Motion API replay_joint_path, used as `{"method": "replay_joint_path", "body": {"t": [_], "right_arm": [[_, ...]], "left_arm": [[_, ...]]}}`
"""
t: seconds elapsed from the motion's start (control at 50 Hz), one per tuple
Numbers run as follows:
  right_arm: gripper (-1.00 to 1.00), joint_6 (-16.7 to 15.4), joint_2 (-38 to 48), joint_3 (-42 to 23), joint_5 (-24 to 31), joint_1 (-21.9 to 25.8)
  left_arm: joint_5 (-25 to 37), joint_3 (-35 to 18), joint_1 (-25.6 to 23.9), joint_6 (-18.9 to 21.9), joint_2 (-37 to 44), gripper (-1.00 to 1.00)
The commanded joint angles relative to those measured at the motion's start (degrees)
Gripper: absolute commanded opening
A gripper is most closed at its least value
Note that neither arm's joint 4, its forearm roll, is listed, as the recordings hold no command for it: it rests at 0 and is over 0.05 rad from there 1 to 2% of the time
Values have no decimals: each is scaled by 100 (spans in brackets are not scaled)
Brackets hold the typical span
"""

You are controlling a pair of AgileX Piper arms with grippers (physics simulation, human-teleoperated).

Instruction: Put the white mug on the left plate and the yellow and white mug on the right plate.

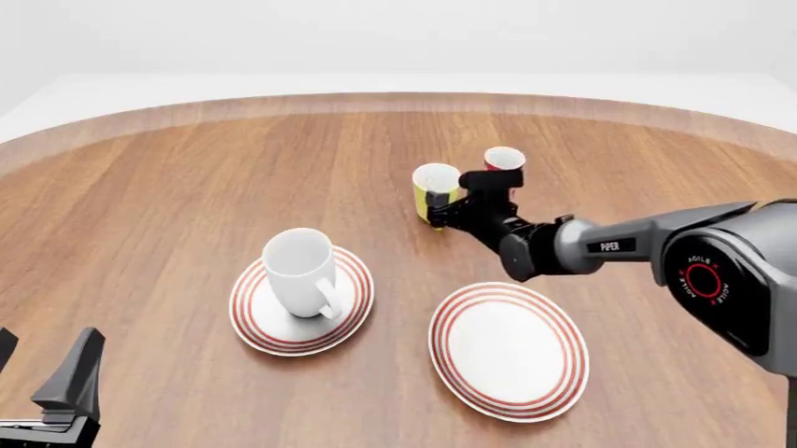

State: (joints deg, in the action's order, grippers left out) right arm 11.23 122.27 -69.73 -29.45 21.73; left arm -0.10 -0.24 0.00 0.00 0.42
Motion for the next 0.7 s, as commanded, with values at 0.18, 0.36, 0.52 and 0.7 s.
{"method": "replay_joint_path", "body": {"t": [0.18,0.36,0.52,0.7], "right_arm": [[100,16,237,-207,91,29],[100,31,373,-322,139,39],[100,30,491,-404,170,41],[100,51,612,-466,189,64]], "left_arm": [[0,0,0,0,0,100],[0,0,0,0,0,100],[0,0,0,0,0,100],[0,0,0,0,0,100]]}}
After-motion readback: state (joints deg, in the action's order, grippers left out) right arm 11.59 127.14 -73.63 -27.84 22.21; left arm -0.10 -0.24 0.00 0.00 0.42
